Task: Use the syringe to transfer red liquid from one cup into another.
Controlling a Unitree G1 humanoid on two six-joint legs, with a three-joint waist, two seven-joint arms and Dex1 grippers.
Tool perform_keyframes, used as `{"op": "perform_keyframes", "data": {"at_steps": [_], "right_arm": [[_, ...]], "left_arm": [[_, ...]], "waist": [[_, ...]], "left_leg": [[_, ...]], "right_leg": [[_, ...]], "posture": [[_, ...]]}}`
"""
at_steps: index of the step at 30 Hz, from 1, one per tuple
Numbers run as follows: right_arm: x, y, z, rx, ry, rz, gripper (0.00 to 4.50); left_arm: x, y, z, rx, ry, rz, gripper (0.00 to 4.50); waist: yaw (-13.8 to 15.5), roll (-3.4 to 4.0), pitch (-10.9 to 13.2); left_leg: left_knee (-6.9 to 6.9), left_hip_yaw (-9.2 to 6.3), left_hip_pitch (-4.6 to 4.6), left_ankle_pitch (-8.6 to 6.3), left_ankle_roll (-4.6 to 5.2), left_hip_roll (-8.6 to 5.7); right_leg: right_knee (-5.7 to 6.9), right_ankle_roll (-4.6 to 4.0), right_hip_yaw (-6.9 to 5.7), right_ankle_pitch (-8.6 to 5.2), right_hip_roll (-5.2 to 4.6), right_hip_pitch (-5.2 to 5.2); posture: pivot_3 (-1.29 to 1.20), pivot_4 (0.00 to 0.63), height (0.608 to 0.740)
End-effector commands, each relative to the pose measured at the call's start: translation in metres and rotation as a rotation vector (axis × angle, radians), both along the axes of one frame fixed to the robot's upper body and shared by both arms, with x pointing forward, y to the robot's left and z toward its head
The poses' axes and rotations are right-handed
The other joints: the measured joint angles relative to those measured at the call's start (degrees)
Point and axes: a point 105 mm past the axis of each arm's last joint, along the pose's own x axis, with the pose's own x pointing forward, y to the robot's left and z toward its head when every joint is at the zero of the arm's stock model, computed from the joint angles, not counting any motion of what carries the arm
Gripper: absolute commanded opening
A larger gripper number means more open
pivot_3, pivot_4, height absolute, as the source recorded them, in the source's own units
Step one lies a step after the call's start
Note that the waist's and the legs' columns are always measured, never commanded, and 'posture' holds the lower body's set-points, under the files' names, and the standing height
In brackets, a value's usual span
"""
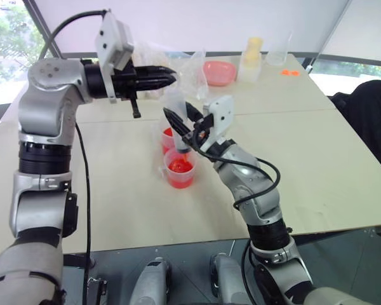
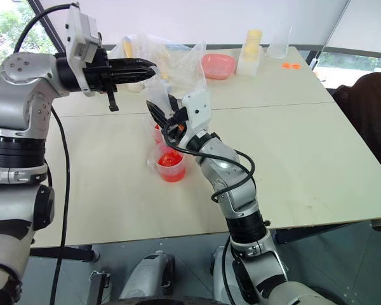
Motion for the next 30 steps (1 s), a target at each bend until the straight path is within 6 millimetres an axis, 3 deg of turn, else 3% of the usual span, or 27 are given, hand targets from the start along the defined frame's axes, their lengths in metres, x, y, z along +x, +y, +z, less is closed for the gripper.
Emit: {"op": "perform_keyframes", "data": {"at_steps": [1, 5, 9, 12, 16, 21, 25, 30], "right_arm": [[-0.022, -0.006, 0.060, 0.098, -0.219, 0.018, 1.44], [-0.035, -0.001, 0.066, 0.097, -0.243, 0.077, 1.44], [-0.040, 0.000, 0.067, 0.092, -0.236, 0.100, 1.44], [-0.034, -0.011, 0.067, 0.143, -0.170, 0.083, 1.44], [-0.011, -0.047, 0.075, 0.244, -0.014, 0.038, 1.44], [0.009, -0.098, 0.092, 0.208, 0.100, -0.016, 1.44], [0.036, -0.130, 0.071, 0.154, 0.422, -0.065, 1.44], [0.058, -0.159, 0.011, 0.100, 0.824, -0.142, 1.44]], "left_arm": [[-0.012, -0.018, -0.012, 0.039, 0.075, -0.141, 1.07], [-0.010, -0.010, 0.001, -0.004, 0.066, -0.113, 3.03], [-0.009, 0.003, 0.015, -0.080, 0.081, -0.081, 3.03], [-0.009, 0.019, 0.018, -0.173, 0.145, -0.053, 3.03], [-0.014, 0.038, 0.012, -0.278, 0.215, 0.007, 3.03], [-0.029, 0.045, -0.016, -0.185, 0.228, 0.080, 3.03], [-0.050, 0.030, -0.031, -0.095, 0.221, 0.047, 3.03], [-0.067, 0.016, -0.044, -0.030, 0.218, 0.018, 3.03]], "waist": [[0.1, 0.00, 0.0], [0.1, 0.03, 0.0], [0.0, 0.00, 0.0], [-0.2, 0.00, 0.0], [-0.1, 0.01, 0.0], [0.7, 0.01, 0.0], [1.3, 0.01, 0.0], [1.4, 0.01, 0.0]], "left_leg": [[0.00, 0.00, 0.00, 0.00, 0.00, 0.00], [0.00, 0.00, 0.00, 0.00, 0.00, 0.00], [0.00, 0.00, 0.00, 0.00, 0.00, 0.01], [0.00, -0.01, 0.01, 0.00, 0.00, 0.03], [0.00, -0.02, 0.02, 0.00, 0.00, 0.15], [-0.01, -0.03, -0.02, 0.00, 0.00, 0.14], [-0.02, 0.03, -0.02, -0.01, 0.01, 0.15], [-0.06, 0.06, -0.01, -0.01, 0.02, 0.16]], "right_leg": [[0.00, 0.00, 0.00, 0.00, 0.00, 0.00], [0.00, 0.00, 0.00, 0.00, -0.01, 0.00], [0.00, 0.00, 0.00, 0.00, 0.01, 0.00], [0.01, 0.00, 0.00, 0.00, 0.03, -0.01], [0.03, -0.01, 0.01, 0.00, 0.02, -0.01], [-0.04, -0.01, -0.02, 0.00, -0.13, 0.02], [-0.14, -0.05, 0.00, -0.01, -0.16, 0.05], [-0.31, -0.26, -0.01, -0.09, -0.15, 0.12]], "posture": [[0.00, 0.150, 0.740], [0.00, 0.150, 0.740], [0.00, 0.150, 0.740], [0.00, 0.150, 0.740], [0.00, 0.150, 0.740], [0.00, 0.150, 0.740], [0.00, 0.150, 0.740], [0.00, 0.150, 0.740]]}}
